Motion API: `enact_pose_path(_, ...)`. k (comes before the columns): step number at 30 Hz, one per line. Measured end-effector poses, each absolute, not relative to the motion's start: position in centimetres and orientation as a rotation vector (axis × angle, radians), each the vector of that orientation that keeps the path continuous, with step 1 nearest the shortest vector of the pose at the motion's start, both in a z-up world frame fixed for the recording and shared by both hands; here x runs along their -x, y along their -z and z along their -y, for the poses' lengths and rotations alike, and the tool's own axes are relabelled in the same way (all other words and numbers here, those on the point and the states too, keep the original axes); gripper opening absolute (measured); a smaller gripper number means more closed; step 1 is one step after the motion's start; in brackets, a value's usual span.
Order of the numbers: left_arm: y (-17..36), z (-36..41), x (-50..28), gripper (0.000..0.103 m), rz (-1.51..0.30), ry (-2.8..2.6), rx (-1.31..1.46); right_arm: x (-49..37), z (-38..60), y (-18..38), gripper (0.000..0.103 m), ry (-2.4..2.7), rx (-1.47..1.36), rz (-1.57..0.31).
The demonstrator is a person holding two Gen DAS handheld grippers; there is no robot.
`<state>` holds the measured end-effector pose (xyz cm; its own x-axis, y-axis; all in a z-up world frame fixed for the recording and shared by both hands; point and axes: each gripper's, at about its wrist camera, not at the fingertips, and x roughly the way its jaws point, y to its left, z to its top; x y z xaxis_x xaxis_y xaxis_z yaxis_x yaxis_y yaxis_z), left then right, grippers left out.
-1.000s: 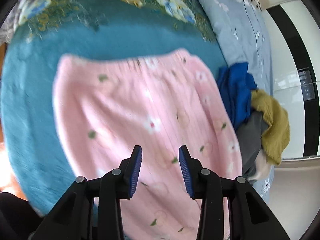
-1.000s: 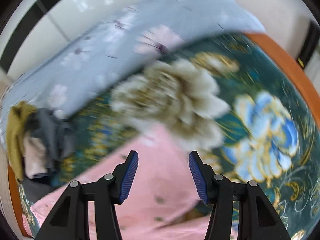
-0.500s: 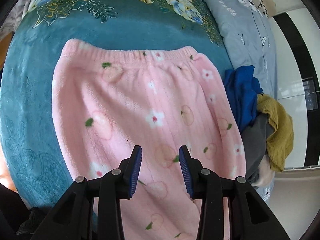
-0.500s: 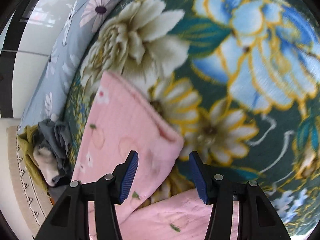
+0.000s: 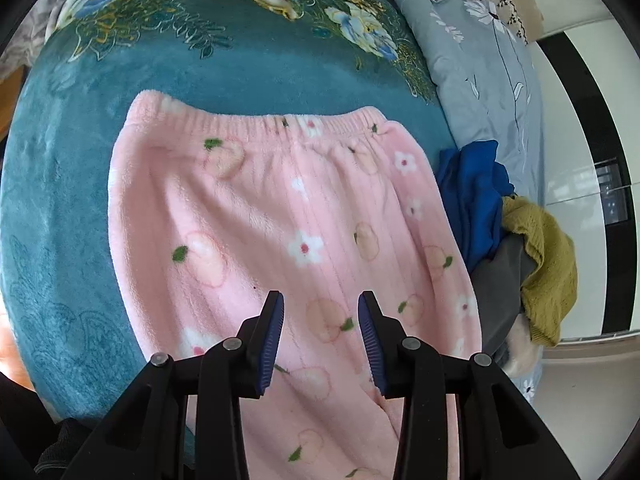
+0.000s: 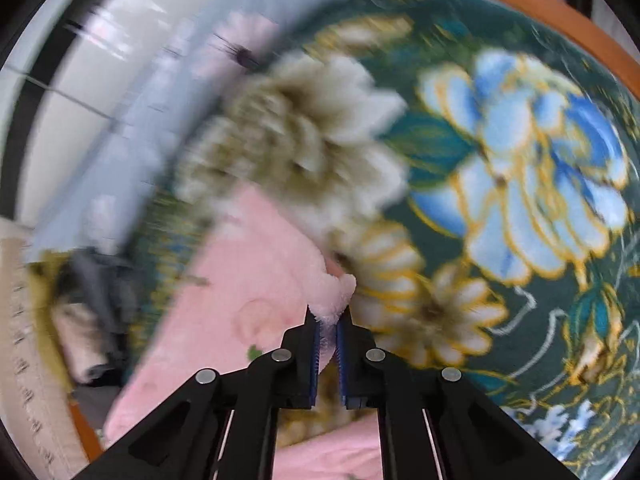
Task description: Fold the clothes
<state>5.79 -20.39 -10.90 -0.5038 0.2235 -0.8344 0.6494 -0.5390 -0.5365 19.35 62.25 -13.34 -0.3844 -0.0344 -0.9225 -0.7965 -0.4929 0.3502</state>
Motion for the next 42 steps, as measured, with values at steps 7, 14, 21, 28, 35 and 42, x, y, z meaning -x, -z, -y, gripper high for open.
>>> enact_pose_path(7, 11.3, 21.7, -6.6, 0.039, -1.457, 2.091, -1.310, -18.6, -61.7, 14.1, 0.008, -1.850, 1.366, -1.108)
enact_pose_path(14, 11.8, 22.6, -7.0, 0.040, -1.604, 2.079, -1.255, -18.7, -61.1, 10.8, 0.021, -1.875, 1.309, -1.077)
enact_pose_path(21, 12.0, 23.1, -7.4, 0.041, -1.683, 2.082, -1.233, -15.8, -58.2, 7.1, 0.022, -2.027, 1.246, -1.162)
enact_pose_path(28, 12.5, 23.1, -7.1, 0.041, -1.686, 2.069, -1.243, -6.9, -50.6, 9.0, 0.029, -2.147, 1.431, -1.235)
enact_pose_path(35, 13.1, 22.9, -6.6, 0.043, -1.651, 2.049, -1.273, -2.3, -46.5, 12.3, 0.034, -2.037, 1.522, -1.305)
enact_pose_path(42, 13.8, 22.4, -5.9, 0.045, -1.599, 2.036, -1.323, -0.6, -46.7, 14.6, 0.040, -1.789, 1.484, -1.303)
